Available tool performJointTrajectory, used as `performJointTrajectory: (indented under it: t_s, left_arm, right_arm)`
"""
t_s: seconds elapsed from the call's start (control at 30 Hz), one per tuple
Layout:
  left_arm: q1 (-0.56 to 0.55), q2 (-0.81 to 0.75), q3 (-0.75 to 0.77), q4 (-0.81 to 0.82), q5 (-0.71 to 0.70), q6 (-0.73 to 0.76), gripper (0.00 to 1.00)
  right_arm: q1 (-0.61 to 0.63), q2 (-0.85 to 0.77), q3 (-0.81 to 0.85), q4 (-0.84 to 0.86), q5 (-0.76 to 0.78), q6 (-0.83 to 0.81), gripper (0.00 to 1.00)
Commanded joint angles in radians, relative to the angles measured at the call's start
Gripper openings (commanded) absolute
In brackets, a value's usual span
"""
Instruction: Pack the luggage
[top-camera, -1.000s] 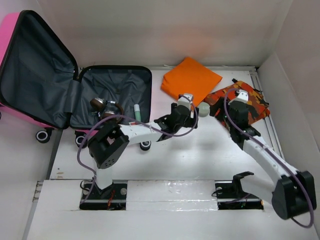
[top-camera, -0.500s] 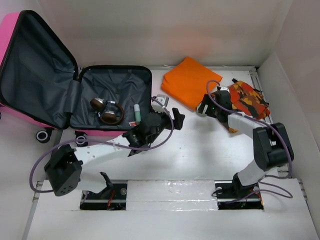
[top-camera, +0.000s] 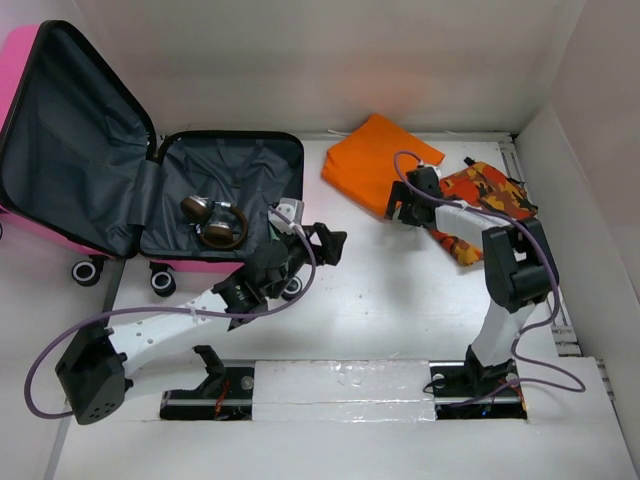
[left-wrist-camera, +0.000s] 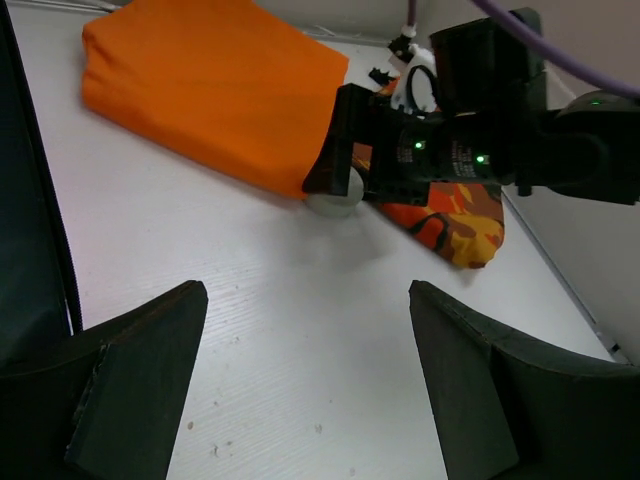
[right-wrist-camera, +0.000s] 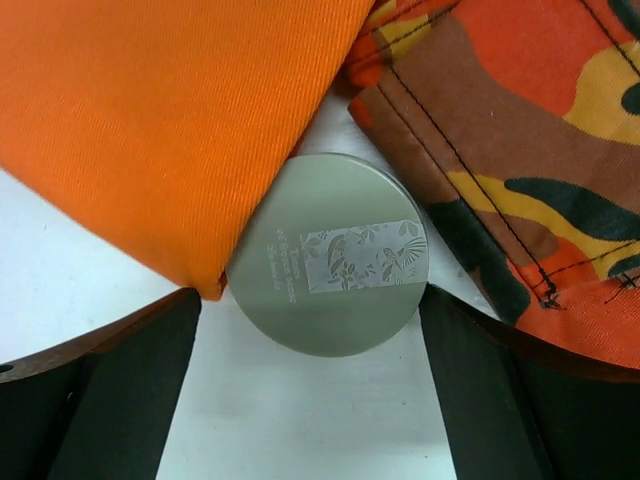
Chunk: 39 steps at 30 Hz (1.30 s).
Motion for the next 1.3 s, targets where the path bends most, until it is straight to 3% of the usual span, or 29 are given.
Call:
performJointTrajectory:
  t_s: [0.0, 0.2, 0.27, 0.37, 0.67, 0.83, 0.93, 1.07, 1.27]
  left_arm:
    - [0.001, -0.048, -0.018, 0.052, 0.009, -0.005, 0.78]
    - [0.001, -0.085, -0.027, 0.043, 0.0, -0.014, 0.78]
    - [0.001, -0.095, -0.036, 0.043, 0.0, -0.014, 0.78]
    - [0.001, -0.105, -0.036, 0.043, 0.0, -0.014, 0.78]
    - [0.001, -0.095, -0.036, 0.043, -0.01, -0.014, 0.78]
    - [0.001, -0.074, -0.036, 0.052, 0.0, -0.014, 0.78]
    - [0.001, -0.063, -0.027, 0.052, 0.018, -0.014, 0.78]
    - [0.001, -0.054, -0.027, 0.049, 0.007, -0.014, 0.78]
    - [0.001, -0.086, -0.038, 0.049, -0.037, -0.014, 0.78]
  right_arm:
    - [0.037, 0.045, 0.087, -0.073, 0.083, 0.035, 0.96]
    - [0.069, 0.092, 0.154, -0.141, 0.166, 0.08, 0.93]
    - [0.101, 0.108, 0.185, -0.163, 0.222, 0.08, 0.79]
    - [0.141, 0.122, 0.201, -0.183, 0.253, 0.08, 0.78]
    - [0.233, -0.077, -0.08, -0.079, 0.08, 0.056, 0.76]
    - [0.275, -0.203, -0.157, -0.117, 0.121, 0.036, 0.91]
    - [0.191, -0.214, -0.128, -0.117, 0.117, -0.012, 0.96]
    - [0.096, -0.11, 0.043, -0.149, 0.108, -0.073, 0.97]
    - [0.066, 0.077, 0.214, -0.227, 0.051, -0.176, 1.0]
